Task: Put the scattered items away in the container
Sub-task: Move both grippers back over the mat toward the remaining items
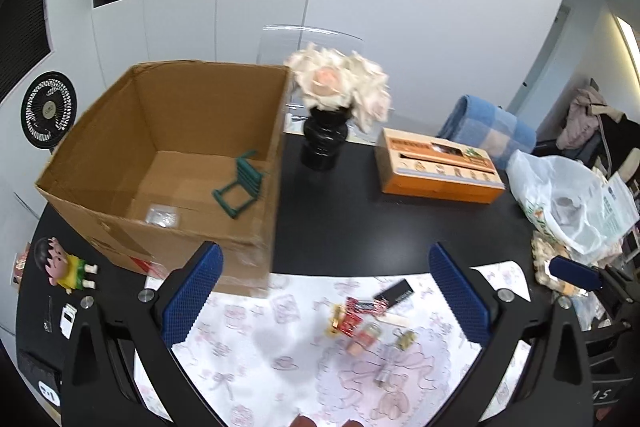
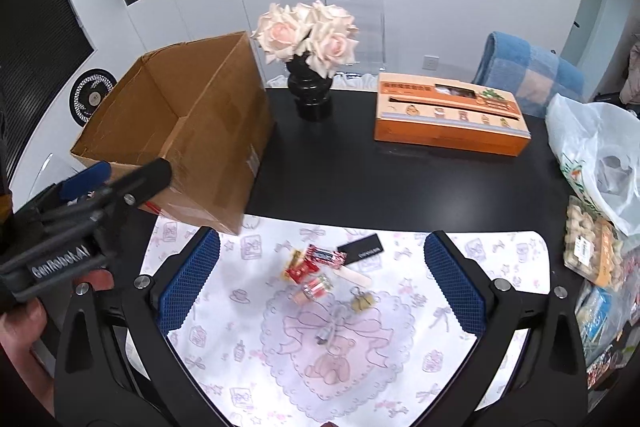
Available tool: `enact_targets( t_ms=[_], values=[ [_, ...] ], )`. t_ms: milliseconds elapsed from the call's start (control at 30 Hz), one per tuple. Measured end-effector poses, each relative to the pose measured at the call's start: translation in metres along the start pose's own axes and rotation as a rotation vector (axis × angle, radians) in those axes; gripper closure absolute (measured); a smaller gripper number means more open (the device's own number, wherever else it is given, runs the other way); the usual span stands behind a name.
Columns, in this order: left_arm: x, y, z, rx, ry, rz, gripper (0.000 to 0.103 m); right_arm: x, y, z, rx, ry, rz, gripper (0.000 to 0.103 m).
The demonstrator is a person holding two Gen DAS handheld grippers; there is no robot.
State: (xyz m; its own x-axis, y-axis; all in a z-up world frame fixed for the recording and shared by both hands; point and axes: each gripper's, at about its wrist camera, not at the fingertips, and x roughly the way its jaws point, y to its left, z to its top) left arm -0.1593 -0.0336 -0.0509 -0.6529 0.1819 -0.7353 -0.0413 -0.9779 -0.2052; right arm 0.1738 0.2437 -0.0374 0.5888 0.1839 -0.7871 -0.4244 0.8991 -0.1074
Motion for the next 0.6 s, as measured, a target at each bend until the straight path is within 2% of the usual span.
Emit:
enact_targets(
  t_ms=[300,433,600],
  values=[
    [0.011,-0.034,-0.022,0.012,0.027,-0.032,0.001,-0.001,-0.042,-0.034,0.036,0.021,-0.031,0.000],
    [0.019,-0.041,-0.037,0.015,0.021,-0.022,0.001,0.013,-0.053,-0.053,0.044,0.052,-0.035,0.000],
    [0.039,-0.047,-0.064,0.042,0.072,-0.013,0.001,0.041,-0.061,-0.078,0.046,0.106,-0.031,0.000]
  ],
)
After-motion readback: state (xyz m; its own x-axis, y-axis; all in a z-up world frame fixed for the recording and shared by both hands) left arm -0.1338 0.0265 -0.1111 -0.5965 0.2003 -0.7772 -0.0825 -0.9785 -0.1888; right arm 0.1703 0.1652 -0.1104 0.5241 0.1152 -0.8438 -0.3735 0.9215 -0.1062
